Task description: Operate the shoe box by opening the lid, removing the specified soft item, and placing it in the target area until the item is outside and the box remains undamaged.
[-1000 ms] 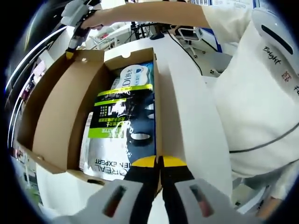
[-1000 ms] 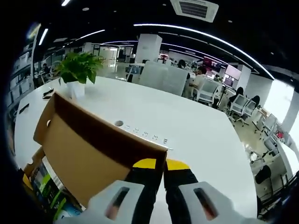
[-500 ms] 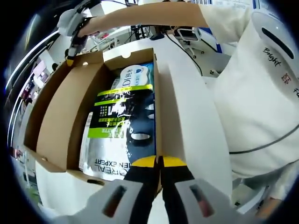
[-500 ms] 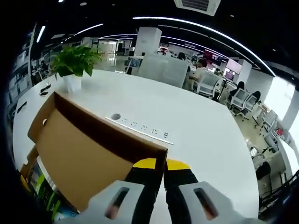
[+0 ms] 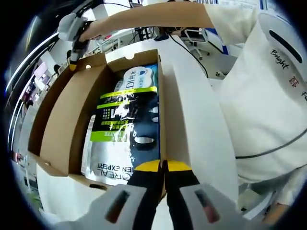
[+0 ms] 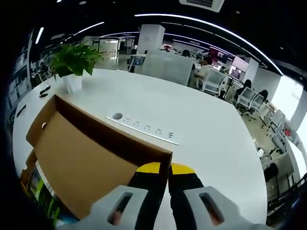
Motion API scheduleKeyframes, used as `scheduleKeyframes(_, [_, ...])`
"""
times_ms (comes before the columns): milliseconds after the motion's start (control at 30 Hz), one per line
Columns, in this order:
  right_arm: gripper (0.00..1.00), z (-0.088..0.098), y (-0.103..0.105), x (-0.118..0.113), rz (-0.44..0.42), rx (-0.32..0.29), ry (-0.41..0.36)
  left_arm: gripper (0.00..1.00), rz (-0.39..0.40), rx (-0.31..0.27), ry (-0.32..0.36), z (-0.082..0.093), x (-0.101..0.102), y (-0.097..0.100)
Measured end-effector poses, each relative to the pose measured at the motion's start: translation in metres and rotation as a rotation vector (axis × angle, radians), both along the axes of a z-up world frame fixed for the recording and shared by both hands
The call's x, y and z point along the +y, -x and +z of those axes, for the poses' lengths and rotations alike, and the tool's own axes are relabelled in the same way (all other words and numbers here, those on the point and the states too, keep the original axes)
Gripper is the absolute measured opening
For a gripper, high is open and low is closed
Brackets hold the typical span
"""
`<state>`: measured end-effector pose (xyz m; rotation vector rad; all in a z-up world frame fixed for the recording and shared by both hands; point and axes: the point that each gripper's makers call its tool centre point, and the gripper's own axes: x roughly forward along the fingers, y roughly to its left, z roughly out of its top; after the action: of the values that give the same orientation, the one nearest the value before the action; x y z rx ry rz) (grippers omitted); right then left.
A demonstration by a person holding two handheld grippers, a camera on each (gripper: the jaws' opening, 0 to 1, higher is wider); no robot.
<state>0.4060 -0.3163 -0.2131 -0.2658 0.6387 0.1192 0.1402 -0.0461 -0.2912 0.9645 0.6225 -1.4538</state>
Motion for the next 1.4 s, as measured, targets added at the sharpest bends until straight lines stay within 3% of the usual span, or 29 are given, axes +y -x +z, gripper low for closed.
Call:
scheduleKeyframes(967, [0.04,-0.014,0.000,0.000,0.001,0.046,-0.007,0.02,0.001,0.001,-0.005,0.000,0.000,0.000])
scheduleKeyframes(1033, [0.04,-0.015,0.001,0.001,0.031,0.039,0.039,0.02,0.000,0.000,-0.004,0.000,0.000,0.000])
scheduleKeyframes(1233, [0.06,-0.014,0.000,0.001,0.064,0.013,0.054,0.02,0.002,0.003,-0.002,0.000,0.001,-0.001])
scheduleKeyframes(1333, [0.07,-0.011,0.002,0.003,0.094,0.005,0.039,0.02,0.005,0.007,-0.001,0.000,0.000,0.000])
scheduleKeyframes(1400, [0.08,-0.007,0.005,0.004,0.092,-0.013,-0.013,0.02,0.007,0.009,-0.001,0.000,0.000,0.000])
